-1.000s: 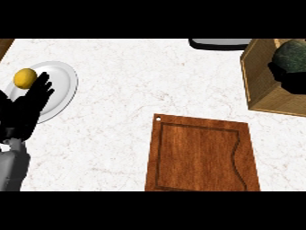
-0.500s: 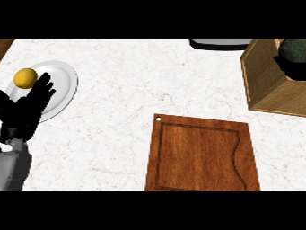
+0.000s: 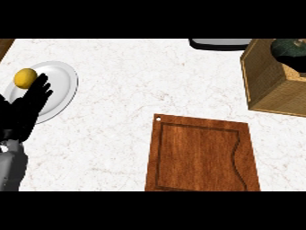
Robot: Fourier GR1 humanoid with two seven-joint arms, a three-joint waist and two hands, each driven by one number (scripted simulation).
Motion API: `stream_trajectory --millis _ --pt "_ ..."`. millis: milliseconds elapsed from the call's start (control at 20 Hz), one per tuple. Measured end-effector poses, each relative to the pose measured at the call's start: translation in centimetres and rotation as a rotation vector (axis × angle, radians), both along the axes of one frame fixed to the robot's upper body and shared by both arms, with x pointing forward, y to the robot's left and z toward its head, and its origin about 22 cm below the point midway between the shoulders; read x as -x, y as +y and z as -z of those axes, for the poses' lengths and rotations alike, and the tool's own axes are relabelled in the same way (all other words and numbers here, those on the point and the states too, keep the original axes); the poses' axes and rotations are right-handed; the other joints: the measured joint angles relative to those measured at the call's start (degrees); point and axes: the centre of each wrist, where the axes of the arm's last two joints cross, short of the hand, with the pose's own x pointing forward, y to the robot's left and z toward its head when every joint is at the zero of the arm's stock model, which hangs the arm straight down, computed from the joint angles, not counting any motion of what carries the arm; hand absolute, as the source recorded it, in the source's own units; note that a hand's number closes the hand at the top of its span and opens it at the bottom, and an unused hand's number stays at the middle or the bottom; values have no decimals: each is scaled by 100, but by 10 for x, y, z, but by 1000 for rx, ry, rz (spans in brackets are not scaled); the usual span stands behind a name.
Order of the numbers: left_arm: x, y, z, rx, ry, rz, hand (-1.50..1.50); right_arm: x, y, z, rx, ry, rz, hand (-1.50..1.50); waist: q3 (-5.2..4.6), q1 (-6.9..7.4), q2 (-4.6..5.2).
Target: Pick the squash from the cutting board and place it in the basket
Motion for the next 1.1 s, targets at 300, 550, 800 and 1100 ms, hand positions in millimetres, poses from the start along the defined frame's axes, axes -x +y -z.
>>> stream_trajectory --millis 300,550,800,1100 --pt "-1 -4 0 -3 -2 -6 0 -1 -25 -14 -177 -94 62 -150 0 -20 -5" --pt "0 -4 -1 -1 -1 -10 0 15 -71 -24 -373 -165 148 -150 2 -40 -11" --pt "8 6 3 -5 5 -21 0 56 -140 -19 -464 -167 165 -150 2 -74 -13" --pt "6 2 3 5 1 -18 0 113 -216 -17 -461 -79 104 -150 6 -88 -3"
